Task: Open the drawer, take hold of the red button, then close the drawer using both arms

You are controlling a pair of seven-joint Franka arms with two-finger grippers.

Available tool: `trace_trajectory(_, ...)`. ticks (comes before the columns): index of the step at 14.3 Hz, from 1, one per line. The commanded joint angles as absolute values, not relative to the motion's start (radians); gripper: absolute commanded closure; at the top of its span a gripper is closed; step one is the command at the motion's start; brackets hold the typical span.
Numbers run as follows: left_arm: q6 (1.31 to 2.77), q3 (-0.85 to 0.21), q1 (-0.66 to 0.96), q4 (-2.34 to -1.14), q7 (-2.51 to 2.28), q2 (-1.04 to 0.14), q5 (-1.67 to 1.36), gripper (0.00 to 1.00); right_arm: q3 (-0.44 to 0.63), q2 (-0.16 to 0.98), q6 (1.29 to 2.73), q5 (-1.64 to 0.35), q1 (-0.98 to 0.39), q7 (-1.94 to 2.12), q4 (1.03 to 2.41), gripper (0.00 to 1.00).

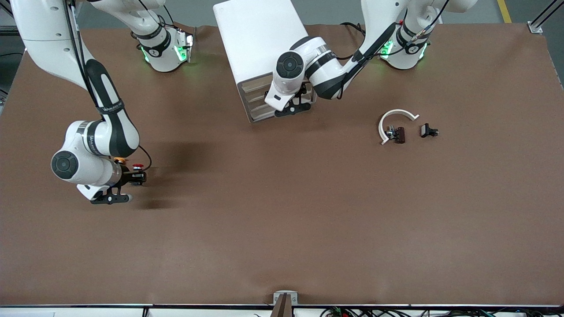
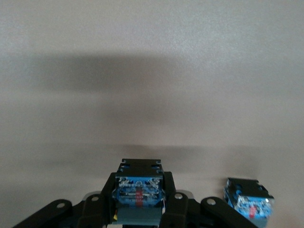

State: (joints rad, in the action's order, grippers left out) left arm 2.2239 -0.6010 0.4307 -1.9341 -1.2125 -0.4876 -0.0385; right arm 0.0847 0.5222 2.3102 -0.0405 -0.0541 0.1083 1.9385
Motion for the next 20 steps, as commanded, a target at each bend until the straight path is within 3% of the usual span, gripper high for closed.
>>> trace_trajectory(1,2.227,-0.603,0.422,-1.928,-1.226,-0.476,-0.054,0.00,0.075,0.552,2.376,-0.034,-0.046,0.118,1.950,0.81)
trace_trajectory(4,2.226,-0.601,0.318,-1.914,-1.213,-0.459,-0.032,0.00,0.075,0.558,2.384,-0.035,-0.043,0.118,1.962,0.81)
trace_trajectory(6,2.224,-0.601,0.253,-1.913,-1.212,-0.433,0.041,0.00,0.075,0.557,2.381,-0.035,-0.044,0.115,1.967,0.68)
trace_trajectory(7,2.212,-0.603,0.214,-1.910,-1.213,-0.422,0.052,0.00,0.075,0.557,2.375,-0.037,-0.046,0.114,1.967,0.44)
trace_trajectory(8,2.204,-0.603,0.183,-1.910,-1.212,-0.402,0.054,0.00,0.075,0.551,2.370,-0.035,-0.046,0.110,1.965,0.14)
trace_trajectory(9,2.194,-0.601,0.148,-1.911,-1.209,-0.378,0.054,0.00,0.075,0.543,2.362,-0.037,-0.046,0.106,1.965,0.00)
trace_trajectory(20,2.077,-0.603,-0.319,-1.876,-0.915,-0.193,0.060,0.00,0.071,0.194,2.017,-0.037,-0.074,0.092,1.936,0.00)
